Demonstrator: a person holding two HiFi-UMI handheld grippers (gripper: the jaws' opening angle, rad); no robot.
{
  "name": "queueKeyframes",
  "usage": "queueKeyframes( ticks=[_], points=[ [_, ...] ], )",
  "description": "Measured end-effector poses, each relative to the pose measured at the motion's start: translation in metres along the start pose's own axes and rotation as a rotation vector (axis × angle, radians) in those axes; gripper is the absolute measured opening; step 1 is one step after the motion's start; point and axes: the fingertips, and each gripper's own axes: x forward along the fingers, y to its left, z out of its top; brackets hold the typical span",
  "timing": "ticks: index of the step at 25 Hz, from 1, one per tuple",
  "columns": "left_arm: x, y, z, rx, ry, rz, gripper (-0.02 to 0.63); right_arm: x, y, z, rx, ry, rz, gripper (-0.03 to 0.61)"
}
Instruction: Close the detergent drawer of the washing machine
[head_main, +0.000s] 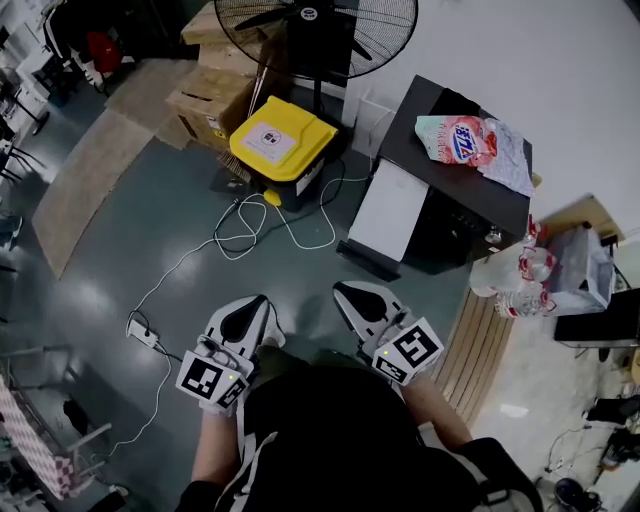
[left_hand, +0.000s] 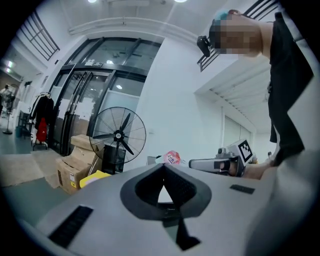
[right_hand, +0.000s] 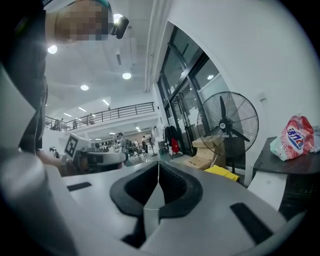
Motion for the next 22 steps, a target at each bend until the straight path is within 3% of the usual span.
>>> queueKeyframes(
  ticks=[12,17,22],
  points=[
    [0.053,0.166,0.022,-0.054,0.036,-0.188,0.011,0.160,-0.035,0.030,0.012,0.031,-0.152,0.021],
    [0.082,0.198,0.018,-0.028,0.091,-0.313,0.011,0.197,-0.049,0.034,0.017,0.039,-0.244,0.021],
    [0.114,0.201,0.010,-0.014,0.142,-0.413,0.011,0.193,-0.075,0.030,0.042,0.034,-0.353,0.021]
  ],
)
